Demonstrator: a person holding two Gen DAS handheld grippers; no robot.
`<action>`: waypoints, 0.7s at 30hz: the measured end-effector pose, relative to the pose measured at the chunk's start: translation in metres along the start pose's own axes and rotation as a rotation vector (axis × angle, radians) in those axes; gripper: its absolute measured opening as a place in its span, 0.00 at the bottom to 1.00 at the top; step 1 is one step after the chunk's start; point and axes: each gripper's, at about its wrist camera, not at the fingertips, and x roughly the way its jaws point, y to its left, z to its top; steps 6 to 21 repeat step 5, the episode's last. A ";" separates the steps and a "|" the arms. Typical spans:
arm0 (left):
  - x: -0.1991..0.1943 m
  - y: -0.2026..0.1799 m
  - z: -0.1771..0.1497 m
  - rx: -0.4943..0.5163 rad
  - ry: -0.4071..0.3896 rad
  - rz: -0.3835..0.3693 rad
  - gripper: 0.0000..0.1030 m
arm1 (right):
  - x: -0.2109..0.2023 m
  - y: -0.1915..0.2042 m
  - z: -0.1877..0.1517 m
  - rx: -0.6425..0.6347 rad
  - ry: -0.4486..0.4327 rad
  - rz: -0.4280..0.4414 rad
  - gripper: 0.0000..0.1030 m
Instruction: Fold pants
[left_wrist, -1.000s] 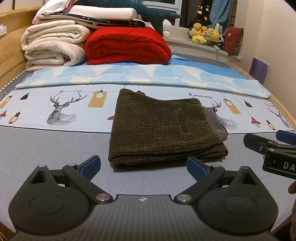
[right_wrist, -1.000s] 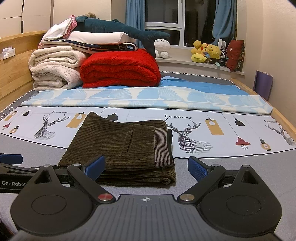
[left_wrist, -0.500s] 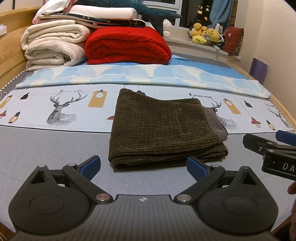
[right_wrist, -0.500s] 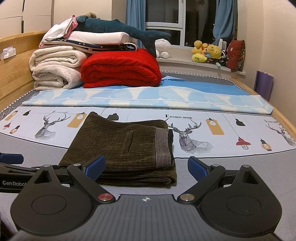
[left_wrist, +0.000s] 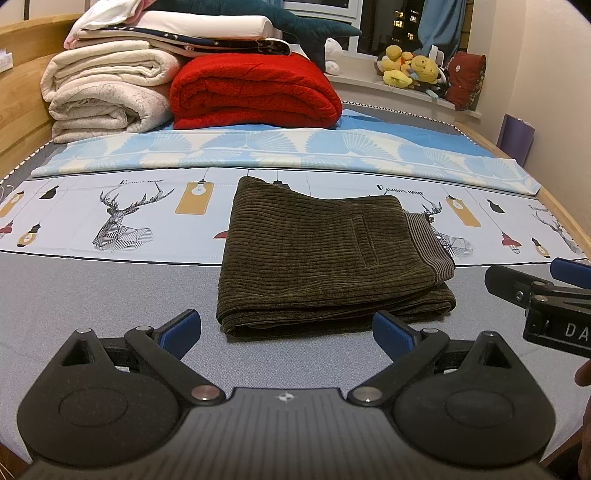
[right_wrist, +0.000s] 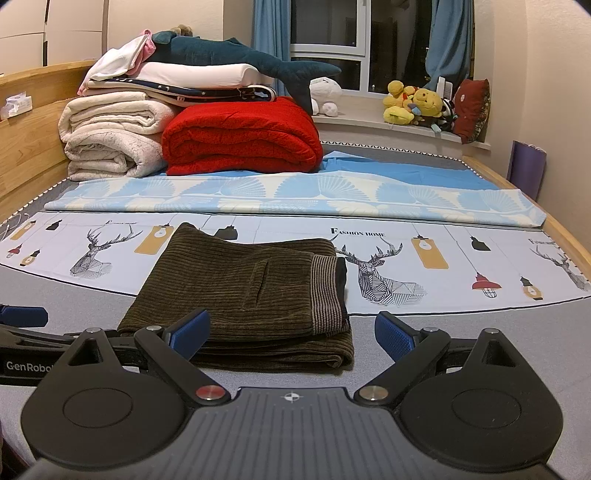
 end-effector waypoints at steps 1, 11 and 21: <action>-0.001 0.000 0.000 -0.002 -0.008 0.009 0.97 | 0.000 0.000 0.000 0.000 0.000 0.000 0.93; -0.001 0.005 0.001 -0.018 -0.008 0.003 0.97 | 0.000 0.001 0.000 0.002 0.002 -0.001 0.93; -0.001 0.005 0.001 -0.018 -0.008 0.003 0.97 | 0.000 0.001 0.000 0.002 0.002 -0.001 0.93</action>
